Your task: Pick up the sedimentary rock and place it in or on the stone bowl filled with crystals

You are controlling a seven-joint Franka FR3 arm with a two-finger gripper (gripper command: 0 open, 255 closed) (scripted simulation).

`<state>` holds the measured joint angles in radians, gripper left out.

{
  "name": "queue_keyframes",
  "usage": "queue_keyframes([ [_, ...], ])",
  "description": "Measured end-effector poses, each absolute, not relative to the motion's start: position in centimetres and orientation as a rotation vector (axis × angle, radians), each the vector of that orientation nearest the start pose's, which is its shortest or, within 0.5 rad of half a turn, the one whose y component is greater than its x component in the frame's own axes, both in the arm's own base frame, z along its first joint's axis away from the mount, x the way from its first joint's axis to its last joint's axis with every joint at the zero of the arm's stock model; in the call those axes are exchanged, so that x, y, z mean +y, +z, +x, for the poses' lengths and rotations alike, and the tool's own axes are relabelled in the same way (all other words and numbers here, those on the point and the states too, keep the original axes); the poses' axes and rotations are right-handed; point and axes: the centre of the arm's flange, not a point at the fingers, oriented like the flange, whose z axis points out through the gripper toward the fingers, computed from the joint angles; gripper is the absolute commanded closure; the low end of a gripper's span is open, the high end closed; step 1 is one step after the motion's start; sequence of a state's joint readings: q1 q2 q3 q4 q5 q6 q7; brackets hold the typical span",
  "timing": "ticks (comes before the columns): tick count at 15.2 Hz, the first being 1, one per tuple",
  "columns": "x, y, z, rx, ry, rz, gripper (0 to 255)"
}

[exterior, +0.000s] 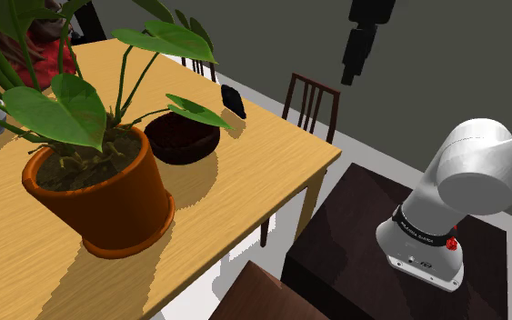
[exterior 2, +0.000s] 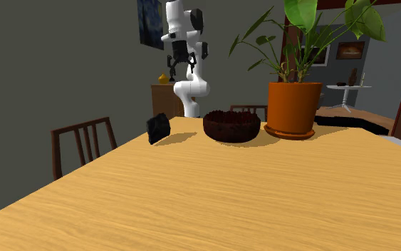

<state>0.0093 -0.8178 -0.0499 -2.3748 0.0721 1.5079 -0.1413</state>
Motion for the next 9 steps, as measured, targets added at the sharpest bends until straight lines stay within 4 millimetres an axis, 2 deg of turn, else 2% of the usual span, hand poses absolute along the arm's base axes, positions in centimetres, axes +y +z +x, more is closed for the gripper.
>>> queue_keyframes([
  [2, -0.8, 58.4, 29.6, -0.175, 0.061, -3.024, 0],
  [9, 0.4, 55.8, 37.5, -0.079, 0.056, -3.04, 0],
])
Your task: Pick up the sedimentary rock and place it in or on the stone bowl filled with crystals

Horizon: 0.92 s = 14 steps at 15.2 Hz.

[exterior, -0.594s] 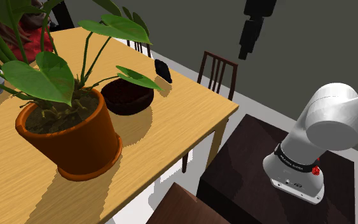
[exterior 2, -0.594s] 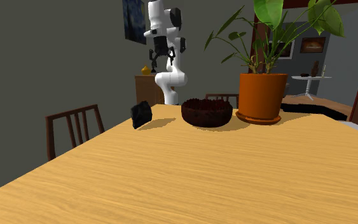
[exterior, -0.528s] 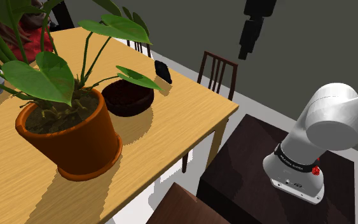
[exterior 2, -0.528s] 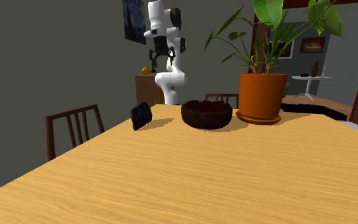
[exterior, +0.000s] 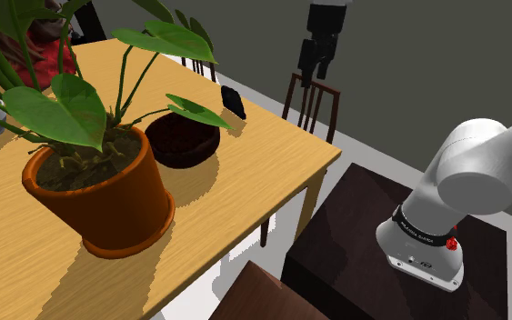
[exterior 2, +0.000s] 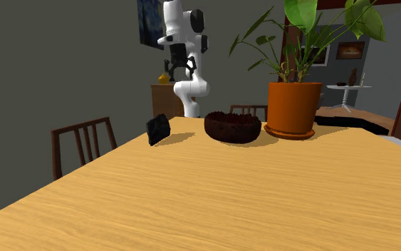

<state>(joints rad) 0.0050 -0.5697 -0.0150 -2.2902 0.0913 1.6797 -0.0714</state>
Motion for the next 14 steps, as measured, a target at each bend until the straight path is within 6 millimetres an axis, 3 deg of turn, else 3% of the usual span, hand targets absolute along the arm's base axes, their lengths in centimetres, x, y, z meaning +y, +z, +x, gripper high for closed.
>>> queue_keyframes([
  [14, 0.6, 49.9, 54.9, 0.131, 0.042, -3.063, 0],
])
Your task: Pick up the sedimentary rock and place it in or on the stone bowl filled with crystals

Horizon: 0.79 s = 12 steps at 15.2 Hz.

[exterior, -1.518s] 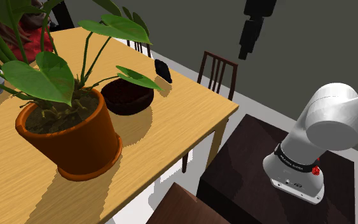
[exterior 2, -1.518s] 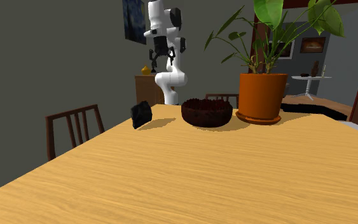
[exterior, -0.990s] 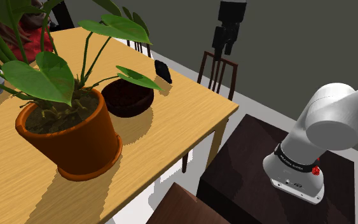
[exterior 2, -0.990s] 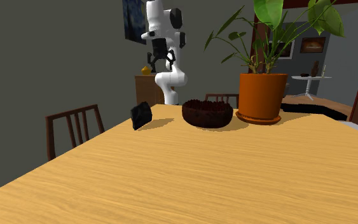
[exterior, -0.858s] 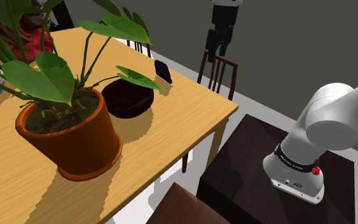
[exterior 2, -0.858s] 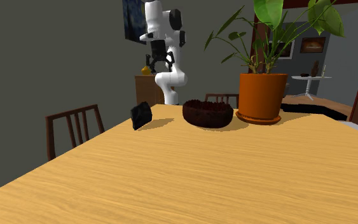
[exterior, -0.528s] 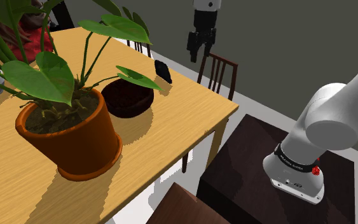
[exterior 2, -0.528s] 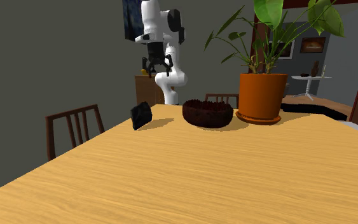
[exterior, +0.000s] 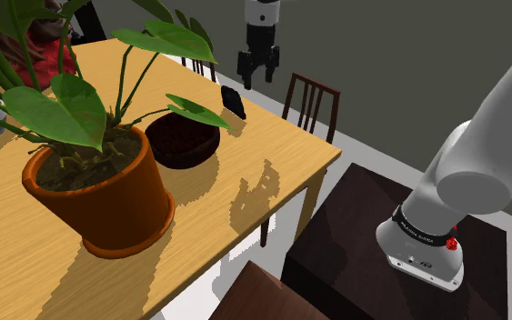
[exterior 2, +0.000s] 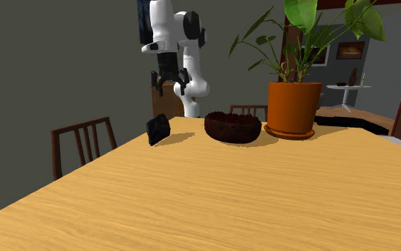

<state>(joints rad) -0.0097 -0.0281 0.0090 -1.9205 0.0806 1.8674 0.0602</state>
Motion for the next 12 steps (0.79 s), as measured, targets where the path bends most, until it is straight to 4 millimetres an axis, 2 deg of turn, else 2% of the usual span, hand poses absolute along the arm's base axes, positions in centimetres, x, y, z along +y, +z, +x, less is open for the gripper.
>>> queue_keyframes([
  [10, -0.6, 45.7, 67.1, 0.282, 0.031, -3.07, 0],
  [12, -0.8, 44.9, 68.2, 0.296, 0.03, -3.071, 0],
])
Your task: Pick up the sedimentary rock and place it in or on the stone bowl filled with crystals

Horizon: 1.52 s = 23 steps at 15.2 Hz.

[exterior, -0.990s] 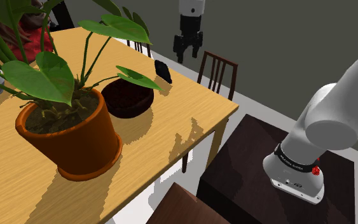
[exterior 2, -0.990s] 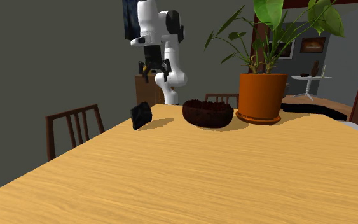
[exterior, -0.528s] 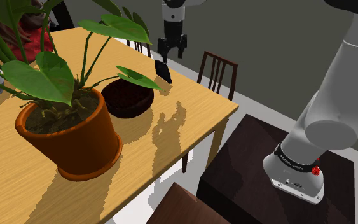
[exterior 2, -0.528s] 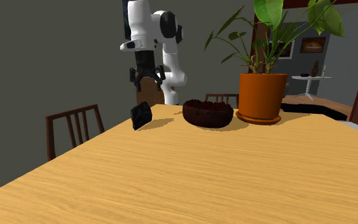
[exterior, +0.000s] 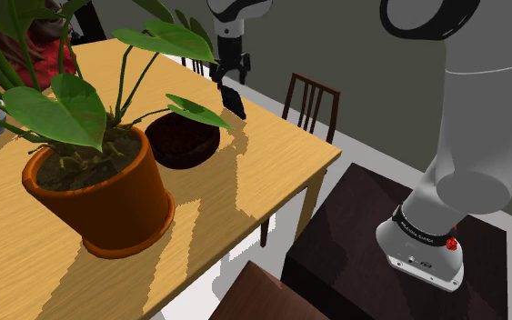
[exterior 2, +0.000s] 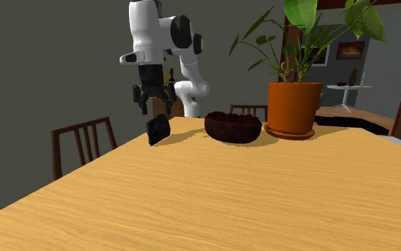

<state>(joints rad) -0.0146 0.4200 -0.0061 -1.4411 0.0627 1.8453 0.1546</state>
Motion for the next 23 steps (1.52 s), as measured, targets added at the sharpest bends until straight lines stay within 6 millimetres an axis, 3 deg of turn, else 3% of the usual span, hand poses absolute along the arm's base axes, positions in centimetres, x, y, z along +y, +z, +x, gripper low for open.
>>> queue_keyframes([
  [7, -0.7, 41.3, 68.7, 0.301, 0.03, -3.071, 0],
  [13, -0.7, 41.0, 68.6, 0.301, 0.029, -3.071, 0],
  [14, -0.7, 41.0, 68.6, 0.301, 0.029, -3.071, 255],
  [23, -0.7, 41.0, 68.6, 0.301, 0.029, -3.071, 255],
])
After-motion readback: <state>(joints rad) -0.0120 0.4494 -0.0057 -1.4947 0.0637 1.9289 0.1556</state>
